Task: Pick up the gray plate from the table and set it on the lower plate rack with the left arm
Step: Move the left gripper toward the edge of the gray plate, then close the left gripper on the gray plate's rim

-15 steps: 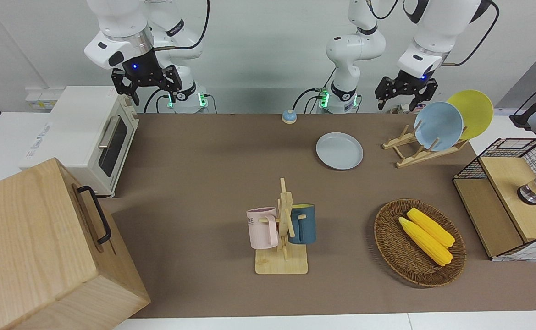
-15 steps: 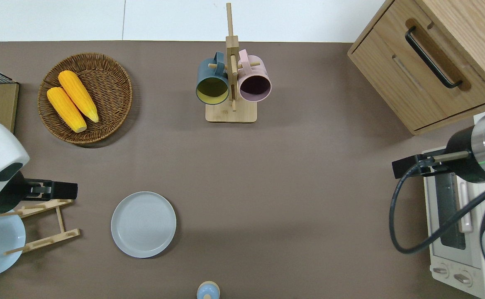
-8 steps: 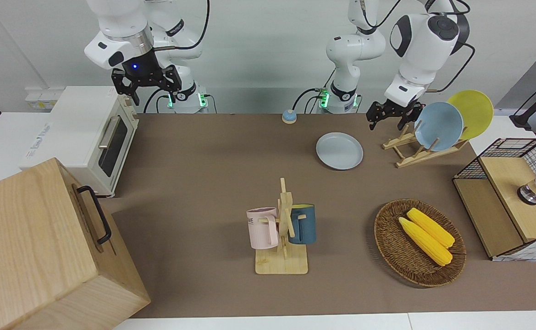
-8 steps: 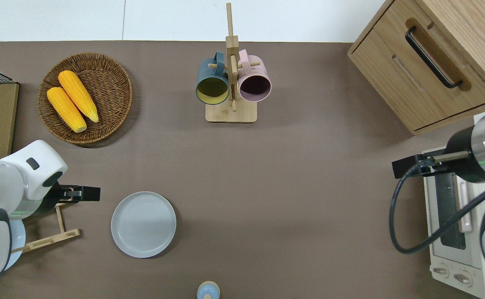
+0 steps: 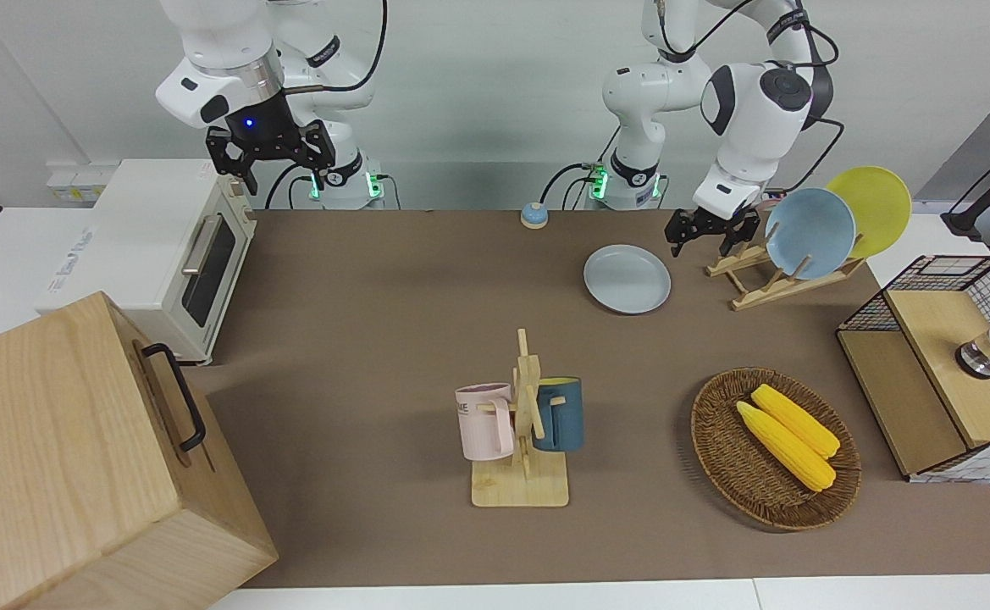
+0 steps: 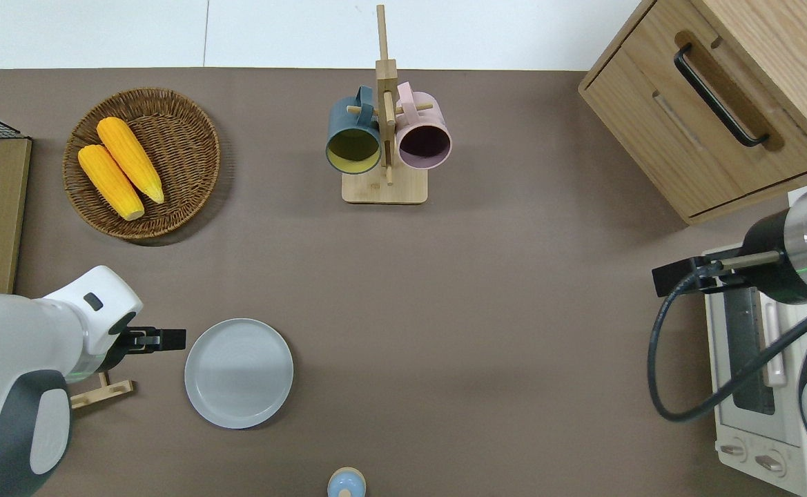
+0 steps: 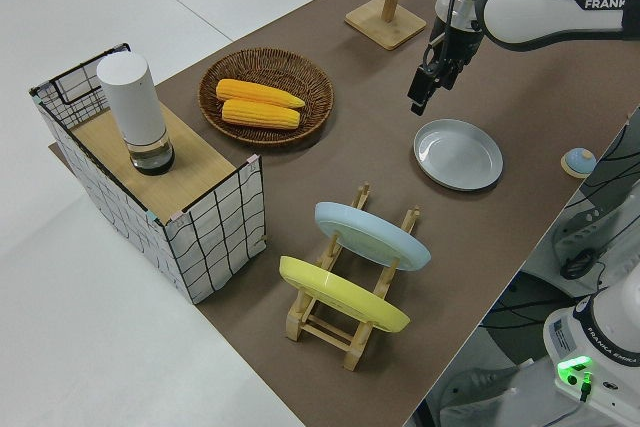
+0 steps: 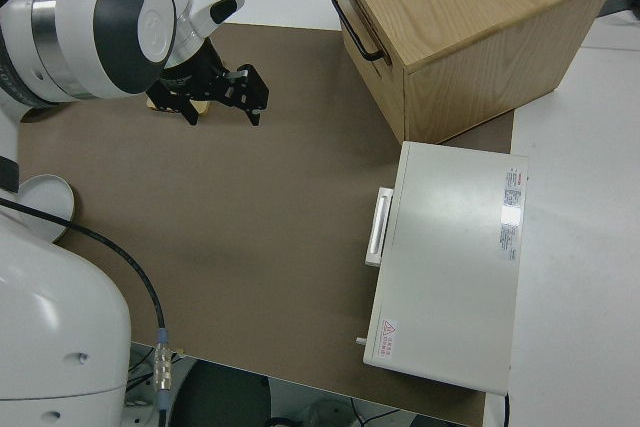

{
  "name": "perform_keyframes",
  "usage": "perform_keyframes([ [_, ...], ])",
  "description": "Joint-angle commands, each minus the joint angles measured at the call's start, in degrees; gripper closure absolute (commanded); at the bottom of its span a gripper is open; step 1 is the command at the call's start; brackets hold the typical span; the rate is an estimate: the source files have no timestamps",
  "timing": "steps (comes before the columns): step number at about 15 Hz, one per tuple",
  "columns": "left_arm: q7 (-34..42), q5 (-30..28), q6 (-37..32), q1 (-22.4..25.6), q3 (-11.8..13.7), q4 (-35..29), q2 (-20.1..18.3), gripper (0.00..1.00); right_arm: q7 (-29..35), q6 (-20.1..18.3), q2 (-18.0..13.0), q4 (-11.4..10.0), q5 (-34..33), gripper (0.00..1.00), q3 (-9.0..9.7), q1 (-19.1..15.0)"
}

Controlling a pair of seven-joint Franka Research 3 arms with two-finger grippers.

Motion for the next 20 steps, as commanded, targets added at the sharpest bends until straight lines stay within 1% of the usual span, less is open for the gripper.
perform_keyframes([
  [1,-0.8,-0.2,5.9,-0.8,-0.6,-6.7,-2.3,0.01,0.0,-0.8,-0.1,0.3,0.6,0.011,0.33,-0.6],
  [7,-1.2,-0.3,16.5,-0.8,-1.9,-14.5,-1.1,0.01,0.0,-0.8,-0.1,0.3,0.6,0.013,0.33,-0.6],
  [13,-1.2,-0.3,20.2,-1.4,-2.2,-15.6,2.6,0.01,0.0,-0.8,-0.1,0.3,0.6,0.011,0.33,-0.6],
  [17,-1.2,-0.3,25.7,-1.6,-2.2,-17.8,4.7,0.01,0.0,-0.8,-0.1,0.3,0.6,0.011,0.33,-0.6],
  [18,-1.2,-0.3,27.0,-1.7,-2.2,-18.1,5.8,0.01,-0.1,-0.8,-0.1,0.3,0.6,0.013,0.33,-0.6],
  [20,-1.2,-0.3,28.1,-1.7,-2.2,-18.2,6.9,0.01,0.0,-0.8,-0.1,0.3,0.6,0.013,0.32,-0.6],
])
